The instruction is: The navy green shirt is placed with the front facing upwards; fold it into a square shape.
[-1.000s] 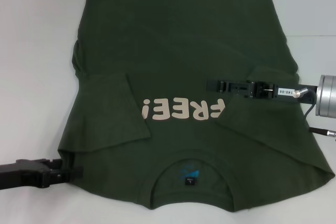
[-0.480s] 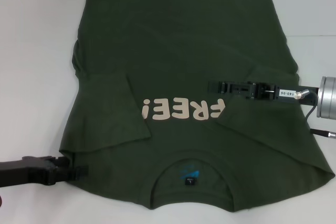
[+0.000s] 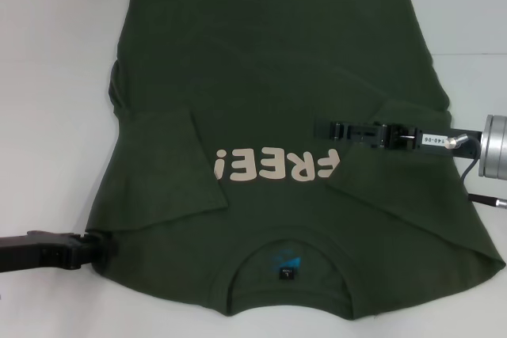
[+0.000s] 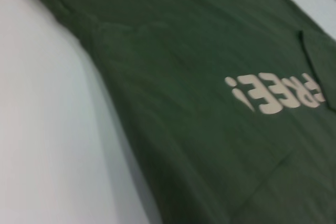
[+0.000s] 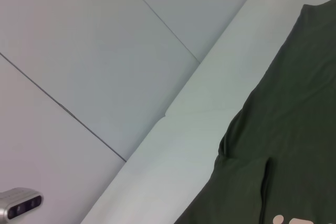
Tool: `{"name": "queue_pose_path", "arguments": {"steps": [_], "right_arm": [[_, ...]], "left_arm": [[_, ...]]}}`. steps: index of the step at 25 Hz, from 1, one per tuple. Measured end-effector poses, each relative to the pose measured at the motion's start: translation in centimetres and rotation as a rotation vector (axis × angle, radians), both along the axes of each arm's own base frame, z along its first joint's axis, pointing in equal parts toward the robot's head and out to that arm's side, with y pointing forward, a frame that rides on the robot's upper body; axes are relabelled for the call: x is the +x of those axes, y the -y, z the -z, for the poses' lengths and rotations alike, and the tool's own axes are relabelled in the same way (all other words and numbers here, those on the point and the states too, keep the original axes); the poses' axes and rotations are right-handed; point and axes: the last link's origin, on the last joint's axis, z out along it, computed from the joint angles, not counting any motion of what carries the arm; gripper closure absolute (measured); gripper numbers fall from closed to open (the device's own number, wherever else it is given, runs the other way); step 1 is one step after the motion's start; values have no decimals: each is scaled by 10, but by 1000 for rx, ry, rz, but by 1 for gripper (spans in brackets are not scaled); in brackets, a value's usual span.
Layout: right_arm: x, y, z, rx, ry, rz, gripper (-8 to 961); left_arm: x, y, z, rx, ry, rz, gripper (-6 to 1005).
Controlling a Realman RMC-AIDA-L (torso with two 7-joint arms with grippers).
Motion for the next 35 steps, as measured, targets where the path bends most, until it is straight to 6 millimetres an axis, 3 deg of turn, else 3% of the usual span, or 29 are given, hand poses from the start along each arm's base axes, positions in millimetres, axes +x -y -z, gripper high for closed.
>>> {"name": "queue_pose_path", "arguments": {"steps": [7,18,25,35], "right_arm": [[1,0,-1,4,-4,4,58],[3,1,-3,8,-4,10,58],[22,3,-12,-47,69,76,58],[79,31,-52,-121,124,291,59]], "left_arm": [[1,-1,-3,2,-13,-6,788],[2,-1,-2,-8,-13,-10,973],[7,3,-8,-26,24,0,998],[9,4,-14,-4,53,-28,998]]}}
